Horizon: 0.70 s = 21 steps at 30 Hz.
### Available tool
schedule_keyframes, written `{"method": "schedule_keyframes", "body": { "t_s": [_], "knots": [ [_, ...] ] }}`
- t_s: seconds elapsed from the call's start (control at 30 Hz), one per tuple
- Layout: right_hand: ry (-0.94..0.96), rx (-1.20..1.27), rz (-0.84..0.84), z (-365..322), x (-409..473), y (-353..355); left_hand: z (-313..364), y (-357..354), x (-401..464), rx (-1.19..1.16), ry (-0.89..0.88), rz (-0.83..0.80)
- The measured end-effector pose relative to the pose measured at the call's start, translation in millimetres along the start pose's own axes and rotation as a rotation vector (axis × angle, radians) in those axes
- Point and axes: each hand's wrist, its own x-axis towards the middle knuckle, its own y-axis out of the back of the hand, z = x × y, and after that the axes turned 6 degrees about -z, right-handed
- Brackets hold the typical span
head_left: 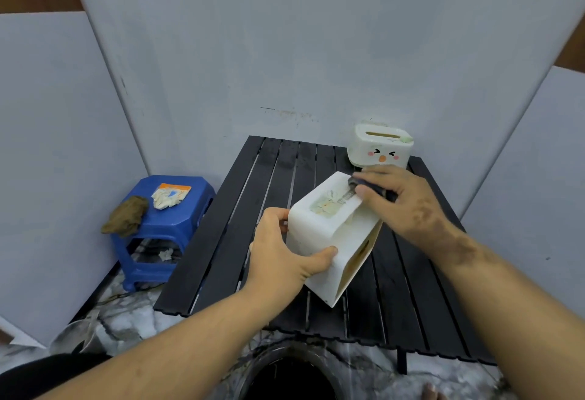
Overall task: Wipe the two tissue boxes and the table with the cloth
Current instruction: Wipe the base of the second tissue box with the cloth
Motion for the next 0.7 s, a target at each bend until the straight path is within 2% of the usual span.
{"method": "schedule_keyframes", "body": {
  "t_s": [0.07,0.17,0.23,0.3,0.37,0.43,0.5,0.6,0.7],
  "knots": [
    [0.141,-0.059,0.016,-15,-15,-17,1,0,0,-0.004,-0.003,0.006],
    [0.352,-0.05,-0.121,-35,-31,-27,3,0,-1,-0.021,-0.01,0.003],
    [0.304,-0.028,-0.083,-20,-21,-17,4,1,-1,-0.01,-0.009,0.0],
    [0.104,0.054,0.015,1,-10,-4,4,1,0,-0.005,-0.006,-0.007],
    [-0.018,0.107,0.083,8,-8,-4,5,0,0,-0.01,-0.001,-0.015],
    [0.005,0.052,0.135,-2,-15,-19,4,0,0,-0.004,-0.007,-0.009],
    [0.121,-0.02,0.095,-23,-25,-34,5,0,0,-0.001,-0.013,-0.003],
    [0.232,-0.033,-0.102,-38,-22,-28,5,1,0,-0.005,-0.016,-0.005],
    [0.088,0.025,-0.112,-20,2,-10,6,1,0,0.017,-0.014,-0.01]
  ]
}}
